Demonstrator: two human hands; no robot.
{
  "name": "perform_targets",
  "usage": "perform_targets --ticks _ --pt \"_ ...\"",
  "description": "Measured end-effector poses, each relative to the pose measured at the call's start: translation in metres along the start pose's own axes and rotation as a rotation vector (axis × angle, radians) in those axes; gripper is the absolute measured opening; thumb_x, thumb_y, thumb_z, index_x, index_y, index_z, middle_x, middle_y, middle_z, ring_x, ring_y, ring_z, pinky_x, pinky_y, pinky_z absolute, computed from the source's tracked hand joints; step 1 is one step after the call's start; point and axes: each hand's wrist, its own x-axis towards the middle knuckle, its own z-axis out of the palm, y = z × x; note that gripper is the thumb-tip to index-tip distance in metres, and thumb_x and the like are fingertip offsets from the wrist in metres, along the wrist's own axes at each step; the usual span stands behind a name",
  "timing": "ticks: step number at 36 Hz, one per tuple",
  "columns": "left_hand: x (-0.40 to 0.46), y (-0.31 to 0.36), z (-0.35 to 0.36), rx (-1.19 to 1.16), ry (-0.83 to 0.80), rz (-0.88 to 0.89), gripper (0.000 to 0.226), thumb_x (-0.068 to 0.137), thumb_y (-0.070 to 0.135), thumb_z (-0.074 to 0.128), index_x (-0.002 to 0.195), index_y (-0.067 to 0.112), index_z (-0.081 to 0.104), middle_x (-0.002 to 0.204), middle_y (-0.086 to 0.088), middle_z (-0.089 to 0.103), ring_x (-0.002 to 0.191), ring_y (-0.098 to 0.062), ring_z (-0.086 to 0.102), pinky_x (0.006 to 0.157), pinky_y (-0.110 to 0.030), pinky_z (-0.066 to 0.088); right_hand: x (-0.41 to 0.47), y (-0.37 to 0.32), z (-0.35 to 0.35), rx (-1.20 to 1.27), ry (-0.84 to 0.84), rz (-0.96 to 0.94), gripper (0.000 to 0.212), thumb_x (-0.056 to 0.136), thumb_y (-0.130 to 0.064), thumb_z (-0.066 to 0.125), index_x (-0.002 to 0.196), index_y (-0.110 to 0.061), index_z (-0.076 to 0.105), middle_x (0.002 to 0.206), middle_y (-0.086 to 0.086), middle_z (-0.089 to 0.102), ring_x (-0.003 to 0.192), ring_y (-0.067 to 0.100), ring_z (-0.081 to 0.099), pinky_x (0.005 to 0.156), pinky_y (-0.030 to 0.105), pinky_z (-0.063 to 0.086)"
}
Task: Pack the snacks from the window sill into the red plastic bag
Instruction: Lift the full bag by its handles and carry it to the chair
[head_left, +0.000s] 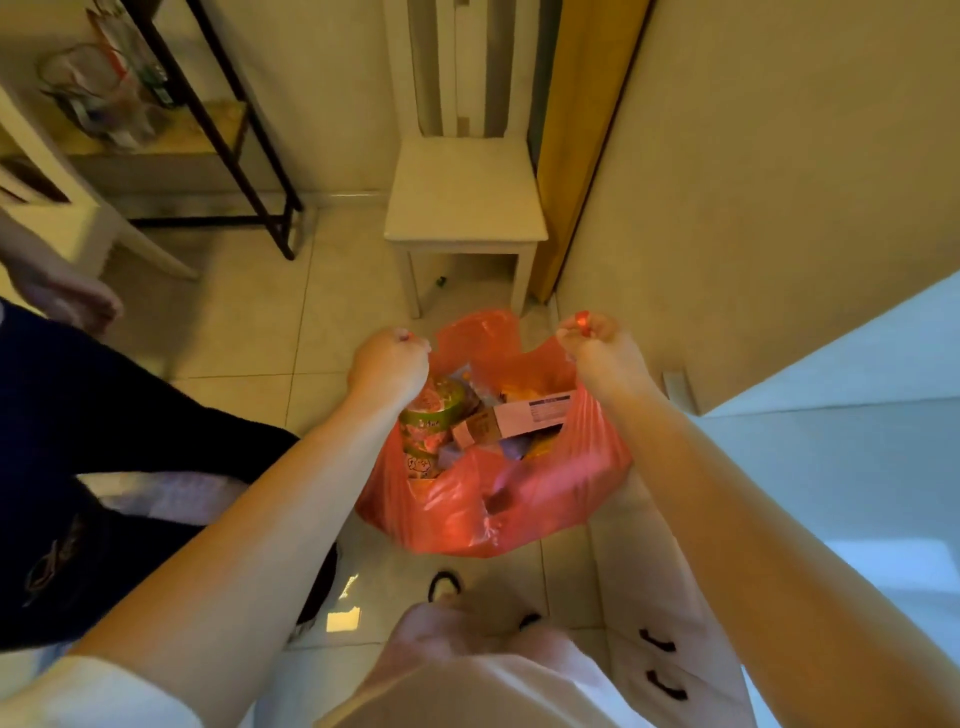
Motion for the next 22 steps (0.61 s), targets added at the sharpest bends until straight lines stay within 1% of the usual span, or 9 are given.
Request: perform_targets --ticks 3,5,7,8,10,12,14,19,22 --pt "0.019 0.012 -0.004 -0.007 0.003 0.019 0.031 0.095 0.02 0.05 0.119 0.003 0.058 0.127 -0.016 0.057 0.119 -0.033 0.051 0.102 -0.041 0.041 0.018 -0.005 0.009 -0.035 0.026 -0.022 0.008 0.09 -0.016 0.055 0.083 -0.021 0.057 0.071 -0.007 0.053 0.066 0.008 0.049 0.057 0.02 0.036" --pt "0.033 0.019 -0.008 -0.006 -0.006 0.028 0.031 0.096 0.019 0.048 0.121 0.002 0.056 0.125 -0.016 0.057 0.116 -0.032 0.052 0.097 -0.035 0.041 0.029 -0.011 0.013 -0.032 0.028 -0.034 0.011 0.091 -0.016 0.054 0.082 -0.021 0.056 0.07 -0.007 0.051 0.063 0.006 0.046 0.055 0.02 0.033" --pt "0.049 0.025 -0.011 0.01 -0.019 0.034 0.018 0.097 0.018 0.047 0.098 0.007 0.061 0.101 -0.008 0.061 0.098 -0.026 0.052 0.084 -0.031 0.039 0.043 -0.017 0.018 -0.023 0.028 -0.035 0.007 0.092 -0.016 0.054 0.086 -0.02 0.056 0.073 -0.007 0.053 0.066 0.007 0.048 0.057 0.019 0.035" --pt "0.056 0.029 -0.012 0.022 -0.018 0.029 0.019 0.096 0.018 0.047 0.08 0.014 0.055 0.085 -0.002 0.056 0.091 -0.024 0.05 0.08 -0.031 0.038 0.05 -0.021 0.02 -0.019 0.027 -0.041 0.006 0.092 -0.015 0.054 0.088 -0.019 0.057 0.075 -0.006 0.054 0.069 0.008 0.049 0.058 0.019 0.036" --pt "0.073 0.038 -0.014 0.052 -0.011 0.03 0.029 0.095 0.02 0.047 0.067 0.021 0.042 0.074 0.002 0.048 0.087 -0.025 0.05 0.08 -0.035 0.041 0.066 -0.029 0.024 -0.024 0.019 -0.049 0.007 0.092 -0.015 0.053 0.094 -0.018 0.059 0.081 -0.004 0.056 0.076 0.011 0.051 0.06 0.018 0.037" --pt "0.082 0.044 -0.015 0.07 -0.005 0.049 0.023 0.094 0.021 0.048 0.071 0.016 0.05 0.084 -0.008 0.058 0.091 -0.032 0.057 0.083 -0.041 0.046 0.077 -0.035 0.027 -0.034 0.015 -0.049 0.008 0.093 -0.016 0.054 0.098 -0.017 0.059 0.085 -0.004 0.057 0.081 0.013 0.052 0.06 0.017 0.037" --pt "0.096 0.054 -0.015 0.077 0.013 0.06 0.02 0.093 0.024 0.048 0.085 0.01 0.059 0.091 -0.013 0.062 0.091 -0.034 0.06 0.078 -0.041 0.047 0.096 -0.043 0.03 -0.034 -0.001 -0.062 0.006 0.092 -0.016 0.055 0.097 -0.018 0.058 0.087 -0.003 0.056 0.084 0.013 0.052 0.06 0.019 0.037" --pt "0.136 0.078 -0.014 0.076 0.091 0.04 0.017 0.094 0.021 0.048 0.092 0.011 0.061 0.079 -0.001 0.056 0.07 -0.018 0.052 0.064 -0.029 0.041 0.146 -0.069 0.038 -0.213 -0.072 -0.134 0.016 0.09 -0.017 0.054 0.104 -0.013 0.061 0.103 0.006 0.063 0.096 0.022 0.059 0.081 0.031 0.046" --pt "0.159 0.098 -0.015 0.027 0.134 0.03 0.019 0.091 0.017 0.049 0.089 0.005 0.064 0.082 -0.009 0.06 0.076 -0.026 0.056 0.064 -0.031 0.04 0.174 -0.084 0.042 -0.254 -0.11 -0.158 0.015 0.088 -0.014 0.056 0.101 -0.012 0.061 0.101 0.005 0.063 0.098 0.025 0.06 0.083 0.033 0.047"
